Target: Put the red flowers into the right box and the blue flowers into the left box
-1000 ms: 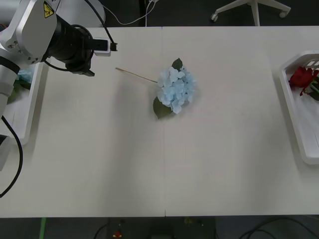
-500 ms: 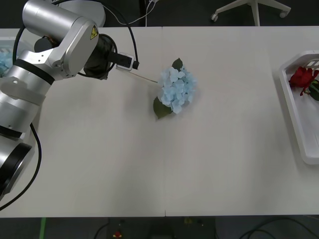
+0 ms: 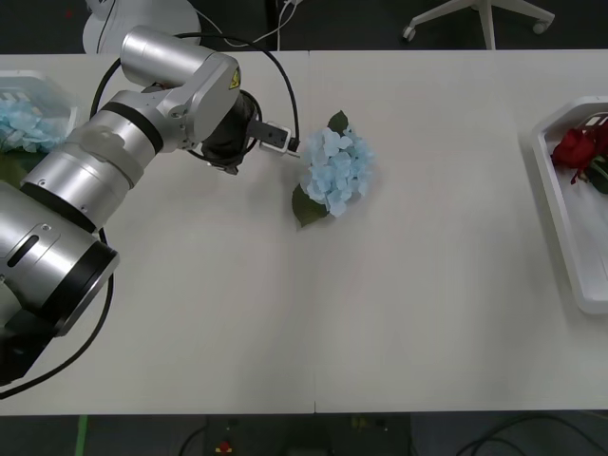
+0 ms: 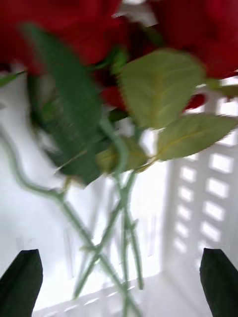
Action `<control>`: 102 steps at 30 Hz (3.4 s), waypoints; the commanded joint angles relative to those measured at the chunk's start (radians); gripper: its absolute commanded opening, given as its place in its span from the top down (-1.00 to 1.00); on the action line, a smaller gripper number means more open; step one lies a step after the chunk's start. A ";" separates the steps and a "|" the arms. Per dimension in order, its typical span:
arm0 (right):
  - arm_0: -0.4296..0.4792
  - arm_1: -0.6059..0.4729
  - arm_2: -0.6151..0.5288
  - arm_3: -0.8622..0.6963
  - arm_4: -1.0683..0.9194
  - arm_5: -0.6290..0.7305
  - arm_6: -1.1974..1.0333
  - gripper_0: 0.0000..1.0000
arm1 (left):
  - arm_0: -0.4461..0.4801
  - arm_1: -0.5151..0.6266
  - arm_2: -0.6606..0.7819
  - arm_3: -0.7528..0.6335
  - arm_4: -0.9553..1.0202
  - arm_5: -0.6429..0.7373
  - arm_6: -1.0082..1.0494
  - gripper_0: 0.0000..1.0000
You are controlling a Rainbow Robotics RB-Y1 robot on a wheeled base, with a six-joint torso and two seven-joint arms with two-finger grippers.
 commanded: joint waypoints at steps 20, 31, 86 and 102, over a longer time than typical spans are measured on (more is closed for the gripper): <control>0.012 -0.097 0.006 -0.274 -0.878 0.175 0.881 -0.84 | -0.130 -0.124 -0.283 0.118 0.013 0.080 -0.016 -1.00; 0.233 -0.146 0.003 -0.635 -1.088 0.075 0.896 -0.83 | -0.126 -0.145 -0.255 0.123 0.126 0.207 0.015 -1.00; 0.232 -0.154 0.002 -0.797 -1.097 0.030 0.896 -0.84 | -0.011 0.024 -0.220 -0.072 0.458 0.017 -0.012 1.00; 0.232 -0.145 0.002 -0.796 -1.080 0.018 0.896 -0.84 | -0.012 0.137 0.082 -0.275 0.329 -0.312 -0.031 1.00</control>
